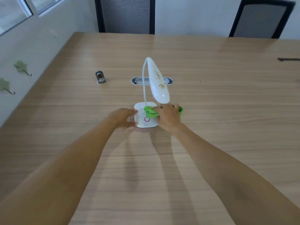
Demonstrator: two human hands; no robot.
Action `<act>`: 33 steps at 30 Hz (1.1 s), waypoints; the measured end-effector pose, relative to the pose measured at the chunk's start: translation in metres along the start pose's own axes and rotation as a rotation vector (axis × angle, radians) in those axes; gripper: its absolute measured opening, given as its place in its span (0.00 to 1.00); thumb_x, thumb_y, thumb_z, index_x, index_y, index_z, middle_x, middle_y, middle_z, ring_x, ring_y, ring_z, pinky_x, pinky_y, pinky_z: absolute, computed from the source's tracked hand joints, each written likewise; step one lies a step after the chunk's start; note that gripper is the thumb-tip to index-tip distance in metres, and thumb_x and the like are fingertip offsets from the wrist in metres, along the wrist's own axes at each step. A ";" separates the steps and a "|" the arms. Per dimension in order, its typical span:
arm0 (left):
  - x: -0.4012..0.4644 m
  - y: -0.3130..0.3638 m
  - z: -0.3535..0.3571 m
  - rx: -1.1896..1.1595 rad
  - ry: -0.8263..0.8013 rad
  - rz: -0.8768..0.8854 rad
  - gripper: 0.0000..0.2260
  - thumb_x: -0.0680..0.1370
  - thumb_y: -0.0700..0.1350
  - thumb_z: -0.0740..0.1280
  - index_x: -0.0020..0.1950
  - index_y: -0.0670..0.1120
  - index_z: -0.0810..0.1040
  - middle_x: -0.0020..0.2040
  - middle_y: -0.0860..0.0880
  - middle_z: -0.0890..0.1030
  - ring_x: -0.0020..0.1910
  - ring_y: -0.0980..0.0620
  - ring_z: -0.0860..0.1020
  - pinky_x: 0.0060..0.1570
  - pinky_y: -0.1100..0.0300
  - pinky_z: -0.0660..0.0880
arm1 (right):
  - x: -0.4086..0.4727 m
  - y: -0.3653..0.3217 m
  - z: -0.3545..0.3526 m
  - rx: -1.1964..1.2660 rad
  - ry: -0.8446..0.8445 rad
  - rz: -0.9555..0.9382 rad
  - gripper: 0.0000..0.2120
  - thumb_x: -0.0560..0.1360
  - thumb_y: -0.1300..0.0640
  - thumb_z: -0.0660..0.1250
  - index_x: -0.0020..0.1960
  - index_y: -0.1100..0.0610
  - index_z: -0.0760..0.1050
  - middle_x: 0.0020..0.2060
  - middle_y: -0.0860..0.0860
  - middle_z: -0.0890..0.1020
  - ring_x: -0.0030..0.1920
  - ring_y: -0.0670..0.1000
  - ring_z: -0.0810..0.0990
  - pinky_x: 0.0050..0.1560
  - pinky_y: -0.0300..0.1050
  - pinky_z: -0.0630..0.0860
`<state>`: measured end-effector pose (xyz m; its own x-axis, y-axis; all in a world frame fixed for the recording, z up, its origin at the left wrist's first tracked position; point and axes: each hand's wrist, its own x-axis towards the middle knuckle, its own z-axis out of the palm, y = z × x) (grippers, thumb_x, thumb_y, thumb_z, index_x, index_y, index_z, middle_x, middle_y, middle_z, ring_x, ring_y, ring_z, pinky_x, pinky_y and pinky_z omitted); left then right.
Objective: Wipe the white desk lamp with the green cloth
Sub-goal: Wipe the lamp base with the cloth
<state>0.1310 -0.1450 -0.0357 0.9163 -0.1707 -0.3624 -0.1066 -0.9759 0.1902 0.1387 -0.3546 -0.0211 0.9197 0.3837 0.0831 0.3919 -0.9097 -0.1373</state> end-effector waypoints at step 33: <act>-0.005 0.011 -0.002 -0.013 0.011 -0.046 0.33 0.75 0.55 0.65 0.77 0.49 0.57 0.78 0.52 0.59 0.77 0.49 0.60 0.76 0.53 0.59 | -0.050 0.028 0.009 0.115 -0.113 -0.214 0.26 0.70 0.69 0.60 0.60 0.45 0.77 0.63 0.51 0.76 0.53 0.62 0.72 0.52 0.53 0.70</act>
<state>0.1263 -0.1544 -0.0302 0.9241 -0.1238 -0.3615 -0.0590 -0.9809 0.1851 0.1040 -0.3981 -0.0380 0.8098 0.5865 0.0124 0.5718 -0.7844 -0.2404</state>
